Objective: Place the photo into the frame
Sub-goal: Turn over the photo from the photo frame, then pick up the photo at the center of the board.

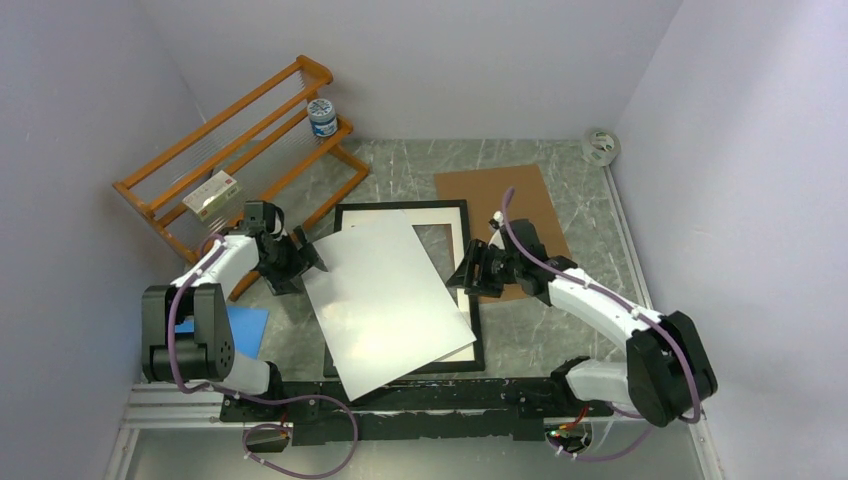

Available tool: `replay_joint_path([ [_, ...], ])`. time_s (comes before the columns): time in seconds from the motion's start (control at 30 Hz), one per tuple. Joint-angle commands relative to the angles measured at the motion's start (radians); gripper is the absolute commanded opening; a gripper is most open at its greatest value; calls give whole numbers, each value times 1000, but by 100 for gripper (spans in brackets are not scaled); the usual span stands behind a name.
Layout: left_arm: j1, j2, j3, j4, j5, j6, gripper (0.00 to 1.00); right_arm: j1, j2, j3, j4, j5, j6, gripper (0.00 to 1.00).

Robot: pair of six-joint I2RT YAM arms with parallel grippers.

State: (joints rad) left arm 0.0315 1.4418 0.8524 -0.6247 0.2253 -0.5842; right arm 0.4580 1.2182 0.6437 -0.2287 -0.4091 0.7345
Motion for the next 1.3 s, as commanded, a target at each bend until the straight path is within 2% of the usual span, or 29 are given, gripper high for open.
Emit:
replay_joint_path([
  [0.0, 4, 19, -36, 80, 103, -35, 89, 22, 49, 49, 53, 10, -31, 61],
  [0.23, 5, -70, -210, 257, 167, -149, 87, 25, 129, 95, 104, -22, -39, 60],
  [0.5, 49, -243, -409, 474, 295, -249, 80, 27, 182, 227, 36, -28, -89, 59],
  [0.67, 110, -272, -517, 661, 381, -329, 62, 27, 216, 312, -9, -54, -123, 58],
  [0.8, 129, -278, -533, 748, 447, -337, 33, 26, 234, 357, -31, -64, -146, 58],
  [0.9, 128, -312, -514, 715, 457, -313, 10, 22, 243, 371, -37, -56, -155, 58],
  [0.93, 129, -330, -500, 685, 453, -293, 6, 19, 244, 374, -37, -49, -157, 59],
  [1.0, 129, -368, -462, 632, 453, -260, 3, 10, 244, 376, -34, -24, -154, 61],
  [1.13, 128, -409, -364, 528, 521, -176, 2, -15, 251, 361, 13, -7, -143, 70],
  [1.27, 129, -377, -298, 535, 662, -116, 3, -18, 262, 326, 112, -13, -117, 86],
])
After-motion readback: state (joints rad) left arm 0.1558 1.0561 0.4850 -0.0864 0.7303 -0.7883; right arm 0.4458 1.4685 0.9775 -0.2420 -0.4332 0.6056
